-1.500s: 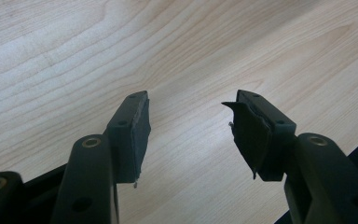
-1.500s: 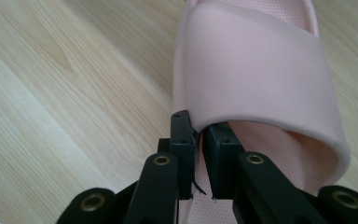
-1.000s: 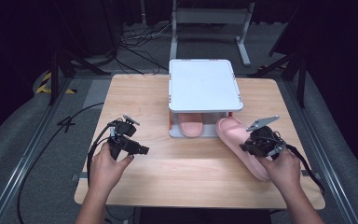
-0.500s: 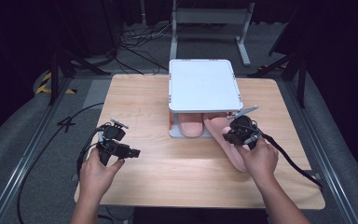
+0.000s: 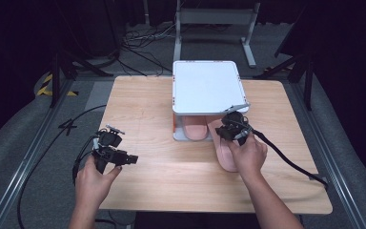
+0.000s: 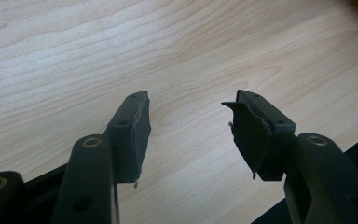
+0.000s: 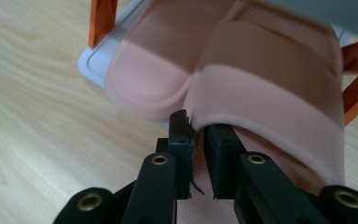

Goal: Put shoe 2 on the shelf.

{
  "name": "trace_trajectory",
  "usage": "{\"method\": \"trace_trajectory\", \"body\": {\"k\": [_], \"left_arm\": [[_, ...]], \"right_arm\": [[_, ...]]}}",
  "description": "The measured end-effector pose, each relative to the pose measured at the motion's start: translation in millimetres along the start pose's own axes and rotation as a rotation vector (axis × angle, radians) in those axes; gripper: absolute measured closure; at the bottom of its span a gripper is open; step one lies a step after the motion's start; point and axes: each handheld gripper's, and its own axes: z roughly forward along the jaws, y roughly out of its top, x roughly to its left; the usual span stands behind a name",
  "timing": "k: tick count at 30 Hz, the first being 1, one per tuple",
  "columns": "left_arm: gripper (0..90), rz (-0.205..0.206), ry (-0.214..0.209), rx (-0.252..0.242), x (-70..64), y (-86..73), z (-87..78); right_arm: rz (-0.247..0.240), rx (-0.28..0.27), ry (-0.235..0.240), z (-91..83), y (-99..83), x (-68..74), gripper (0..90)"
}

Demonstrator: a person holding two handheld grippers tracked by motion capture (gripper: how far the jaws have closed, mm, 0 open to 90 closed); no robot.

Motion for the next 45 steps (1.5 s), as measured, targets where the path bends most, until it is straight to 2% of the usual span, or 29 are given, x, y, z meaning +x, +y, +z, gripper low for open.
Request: {"method": "trace_trajectory", "body": {"k": [7,13,16,19,21,25,29,30,33,36,38,40,42,45], "left_arm": [[46.8,0.004,-0.004,0.003,0.8,2.9,2.2],[46.7,0.015,-0.006,0.020,-0.3,6.0,6.2],[46.8,0.015,-0.010,0.014,-1.4,6.1,5.8],[46.8,0.014,-0.005,0.009,-0.3,5.7,4.1],[46.9,0.015,-0.004,0.013,-0.8,5.8,5.3],[46.9,0.028,-0.007,0.017,-4.6,7.4,6.3],[46.9,0.032,-0.006,0.016,-4.3,7.7,6.0],[46.9,0.026,-0.010,0.018,-2.6,7.4,6.2],[46.9,0.015,-0.017,0.017,-1.2,6.8,6.2],[46.9,0.012,-0.016,0.011,0.3,6.8,5.3],[46.9,0.016,-0.012,0.013,0.2,7.6,5.9],[46.9,0.019,-0.014,0.019,-1.3,8.7,6.5],[46.8,0.022,-0.013,0.019,-2.8,9.7,7.2],[46.8,0.024,-0.015,0.024,-5.5,11.5,8.7]], "right_arm": [[0.048,-0.040,-0.022,9.1,3.5,-7.3,83.5],[0.064,-0.070,-0.056,11.2,2.2,-5.5,83.4],[0.073,-0.061,-0.053,9.2,-2.7,-2.2,83.4],[0.118,-0.090,-0.028,-0.6,-12.8,-4.6,83.4],[0.130,-0.092,-0.024,-4.0,-15.5,-5.7,83.5],[0.141,-0.090,0.010,3.3,-10.7,-7.8,83.1],[0.095,-0.056,0.008,15.5,-5.4,-3.3,79.6],[0.086,-0.031,0.022,21.8,-4.5,-3.3,64.6],[0.078,-0.027,0.055,21.6,-5.5,-4.3,57.6],[0.047,-0.026,0.069,2.9,-11.6,-5.7,54.3],[-0.005,-0.090,0.066,-20.1,-20.1,-7.6,52.0],[-0.064,-0.119,0.046,-41.6,-30.5,-8.9,51.2],[-0.107,-0.080,0.032,-52.8,-40.9,-11.0,48.6],[-0.151,0.031,-0.020,-57.8,-54.9,-9.7,44.6]]}}
